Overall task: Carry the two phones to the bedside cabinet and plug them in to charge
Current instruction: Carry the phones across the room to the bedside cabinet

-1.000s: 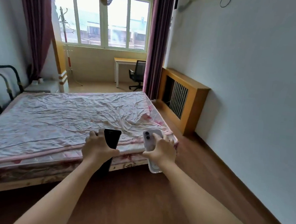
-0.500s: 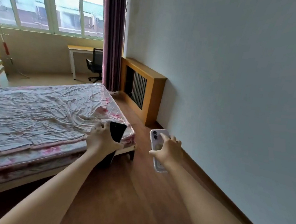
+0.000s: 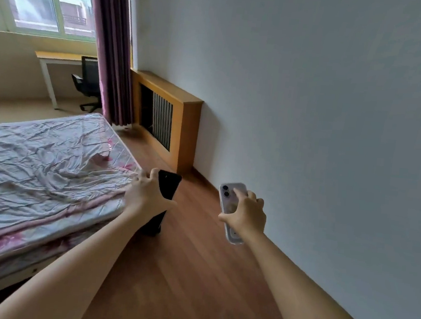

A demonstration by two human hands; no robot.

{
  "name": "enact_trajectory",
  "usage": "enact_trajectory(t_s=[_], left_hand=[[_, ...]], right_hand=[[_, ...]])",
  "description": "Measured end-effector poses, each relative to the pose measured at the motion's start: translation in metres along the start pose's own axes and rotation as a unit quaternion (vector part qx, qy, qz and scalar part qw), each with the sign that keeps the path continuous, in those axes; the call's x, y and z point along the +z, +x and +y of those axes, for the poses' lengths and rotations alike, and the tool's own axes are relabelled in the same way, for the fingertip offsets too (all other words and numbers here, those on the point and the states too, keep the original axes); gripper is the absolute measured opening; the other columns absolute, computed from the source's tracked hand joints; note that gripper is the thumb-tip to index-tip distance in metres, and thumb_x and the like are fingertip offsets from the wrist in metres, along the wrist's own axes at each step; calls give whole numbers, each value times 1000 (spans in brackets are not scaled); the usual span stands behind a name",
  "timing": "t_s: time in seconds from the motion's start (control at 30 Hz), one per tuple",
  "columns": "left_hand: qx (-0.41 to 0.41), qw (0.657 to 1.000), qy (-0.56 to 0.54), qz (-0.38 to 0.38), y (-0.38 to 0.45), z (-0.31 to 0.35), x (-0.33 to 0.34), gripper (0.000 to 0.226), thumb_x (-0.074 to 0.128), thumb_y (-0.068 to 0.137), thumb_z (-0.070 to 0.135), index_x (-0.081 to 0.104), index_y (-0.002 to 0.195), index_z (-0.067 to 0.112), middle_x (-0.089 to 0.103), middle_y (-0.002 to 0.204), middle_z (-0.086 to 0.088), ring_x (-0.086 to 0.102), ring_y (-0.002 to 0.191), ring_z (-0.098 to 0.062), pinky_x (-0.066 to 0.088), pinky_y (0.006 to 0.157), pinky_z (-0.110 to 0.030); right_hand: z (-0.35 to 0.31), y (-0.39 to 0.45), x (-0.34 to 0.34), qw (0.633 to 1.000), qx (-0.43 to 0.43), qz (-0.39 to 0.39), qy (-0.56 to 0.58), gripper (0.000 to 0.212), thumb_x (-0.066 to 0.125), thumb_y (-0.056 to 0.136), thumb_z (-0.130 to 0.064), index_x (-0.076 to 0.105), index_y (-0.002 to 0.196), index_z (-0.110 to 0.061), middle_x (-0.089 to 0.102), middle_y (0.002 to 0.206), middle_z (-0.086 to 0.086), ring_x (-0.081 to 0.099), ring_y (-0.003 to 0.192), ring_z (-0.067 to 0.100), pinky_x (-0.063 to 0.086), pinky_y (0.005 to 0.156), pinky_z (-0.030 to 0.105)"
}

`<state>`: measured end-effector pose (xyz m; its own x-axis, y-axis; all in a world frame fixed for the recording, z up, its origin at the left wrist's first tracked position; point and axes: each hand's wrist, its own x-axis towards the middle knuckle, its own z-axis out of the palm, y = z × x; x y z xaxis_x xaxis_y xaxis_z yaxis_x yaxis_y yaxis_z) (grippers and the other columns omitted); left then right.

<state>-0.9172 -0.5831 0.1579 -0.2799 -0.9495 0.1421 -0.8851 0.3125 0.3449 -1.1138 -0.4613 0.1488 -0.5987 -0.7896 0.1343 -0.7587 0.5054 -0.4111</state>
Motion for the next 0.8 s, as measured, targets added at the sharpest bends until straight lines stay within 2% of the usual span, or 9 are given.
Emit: enact_trajectory(t_s=[0.13,0.43,0.6,0.8], left_hand=[[14,1000,-9,1,45,26,16,92,76,57,54,34,132,20,45,120,-12,50,109,-32,54,76,-41],[34,999,-17,6,119,84,41,93,77,61,53,33,135,21,46,122,-13,49,111,-32,52,82,-44],[7,1000,-21,7,159,120,60,90,77,61,51,33,134,22,45,121,-11,49,111,-31,49,80,-41],[-29,997,-44,50,211,180,91,92,77,58,51,32,134,23,44,122,-10,48,110,-30,47,74,-38]], right_hand=[[11,45,-2,1000,19,11,-7,85,75,65,-46,40,140,-29,46,133,3,42,116,27,50,75,35],[37,135,-8,999,25,26,3,83,74,66,-46,39,140,-30,46,133,4,42,116,27,46,72,32],[60,195,-13,1000,7,24,10,84,74,65,-44,39,140,-29,46,133,3,42,116,27,42,70,30],[101,278,-26,999,-34,18,4,83,74,66,-44,40,139,-28,47,133,3,43,115,26,46,71,31]])
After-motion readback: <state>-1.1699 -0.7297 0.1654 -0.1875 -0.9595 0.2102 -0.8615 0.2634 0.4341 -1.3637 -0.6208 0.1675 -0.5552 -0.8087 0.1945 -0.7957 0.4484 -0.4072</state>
